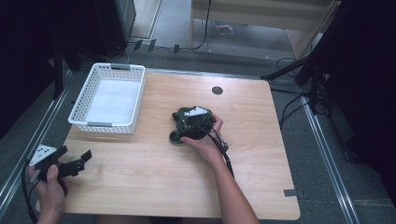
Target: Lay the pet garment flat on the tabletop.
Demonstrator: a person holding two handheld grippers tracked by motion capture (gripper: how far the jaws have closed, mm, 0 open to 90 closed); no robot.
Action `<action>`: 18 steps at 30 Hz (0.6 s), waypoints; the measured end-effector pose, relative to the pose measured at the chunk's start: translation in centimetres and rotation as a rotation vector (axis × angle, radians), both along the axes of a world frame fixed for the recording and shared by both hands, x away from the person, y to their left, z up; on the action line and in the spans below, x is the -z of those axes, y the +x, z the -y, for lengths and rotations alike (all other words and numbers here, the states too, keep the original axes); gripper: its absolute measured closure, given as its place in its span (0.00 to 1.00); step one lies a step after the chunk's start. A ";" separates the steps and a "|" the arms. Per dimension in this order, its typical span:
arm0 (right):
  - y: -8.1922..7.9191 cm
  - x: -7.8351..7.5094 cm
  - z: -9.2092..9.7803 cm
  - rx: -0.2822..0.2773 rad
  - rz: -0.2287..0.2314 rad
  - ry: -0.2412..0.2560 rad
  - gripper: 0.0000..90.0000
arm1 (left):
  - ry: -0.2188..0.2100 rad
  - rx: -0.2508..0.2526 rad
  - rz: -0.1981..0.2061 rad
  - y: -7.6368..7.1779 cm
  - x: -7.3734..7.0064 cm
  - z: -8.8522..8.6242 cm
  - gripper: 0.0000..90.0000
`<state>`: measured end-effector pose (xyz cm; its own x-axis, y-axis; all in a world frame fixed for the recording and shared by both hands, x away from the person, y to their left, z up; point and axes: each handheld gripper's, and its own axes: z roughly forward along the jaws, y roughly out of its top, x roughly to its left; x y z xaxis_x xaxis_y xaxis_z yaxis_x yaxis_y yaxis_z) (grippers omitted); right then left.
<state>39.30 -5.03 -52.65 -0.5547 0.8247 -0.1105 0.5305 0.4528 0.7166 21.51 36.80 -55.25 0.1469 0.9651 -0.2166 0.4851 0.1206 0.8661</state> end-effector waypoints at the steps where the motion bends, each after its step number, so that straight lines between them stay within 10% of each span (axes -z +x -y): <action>1: 0.0 0.0 0.0 0.000 0.000 0.000 0.16 | -0.001 0.000 -0.001 0.0 0.0 0.0 0.00; 6: 0.1 1.3 0.1 0.005 0.006 -0.024 0.21 | -0.005 0.002 -0.001 0.0 0.0 0.0 0.00; 10: -0.3 1.8 1.0 0.041 0.083 -0.012 0.59 | -0.006 0.002 -0.002 0.0 0.0 0.0 0.00; 18: -0.2 1.2 2.3 0.058 0.095 0.047 0.82 | 0.030 -0.018 0.021 -0.3 -0.1 0.2 0.00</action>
<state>39.09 -7.33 -53.87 -0.4944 0.8608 -0.1209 0.4835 0.3879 0.7847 21.22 36.64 -55.15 0.1334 0.9737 -0.1849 0.4647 0.1033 0.8794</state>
